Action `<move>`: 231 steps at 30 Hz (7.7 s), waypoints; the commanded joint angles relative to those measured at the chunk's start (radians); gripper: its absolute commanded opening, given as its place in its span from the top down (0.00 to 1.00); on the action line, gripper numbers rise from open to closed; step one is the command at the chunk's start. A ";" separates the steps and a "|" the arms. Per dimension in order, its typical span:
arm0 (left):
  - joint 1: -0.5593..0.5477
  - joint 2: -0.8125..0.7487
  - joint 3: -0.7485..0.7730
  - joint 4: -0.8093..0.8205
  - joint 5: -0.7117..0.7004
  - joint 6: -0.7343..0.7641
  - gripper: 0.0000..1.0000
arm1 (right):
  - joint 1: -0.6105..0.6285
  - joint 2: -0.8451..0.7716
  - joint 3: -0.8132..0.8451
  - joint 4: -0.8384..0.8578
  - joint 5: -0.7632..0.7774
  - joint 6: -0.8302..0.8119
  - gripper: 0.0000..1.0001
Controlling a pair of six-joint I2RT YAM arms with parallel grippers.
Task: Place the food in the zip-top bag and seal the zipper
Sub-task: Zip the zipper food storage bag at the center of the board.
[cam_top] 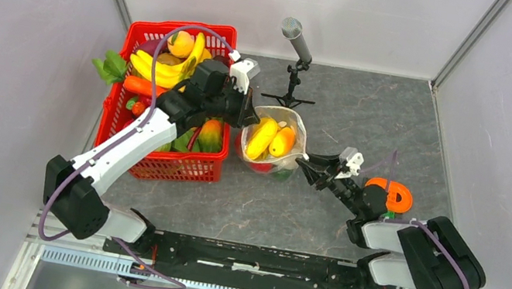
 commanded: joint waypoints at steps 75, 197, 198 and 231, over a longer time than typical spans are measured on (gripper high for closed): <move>0.004 -0.037 -0.012 0.064 0.067 -0.045 0.98 | 0.006 -0.030 0.044 0.444 0.050 0.057 1.00; -0.469 0.144 0.228 -0.064 0.181 1.032 0.98 | 0.004 -0.731 0.246 -1.120 -0.149 -0.337 0.59; -0.470 0.145 0.234 -0.069 0.193 1.031 0.98 | 0.004 -0.728 0.244 -1.113 -0.154 -0.341 0.58; -0.383 0.102 0.166 -0.160 0.125 1.034 0.98 | 0.004 -0.767 0.131 -0.972 -0.021 -0.233 1.00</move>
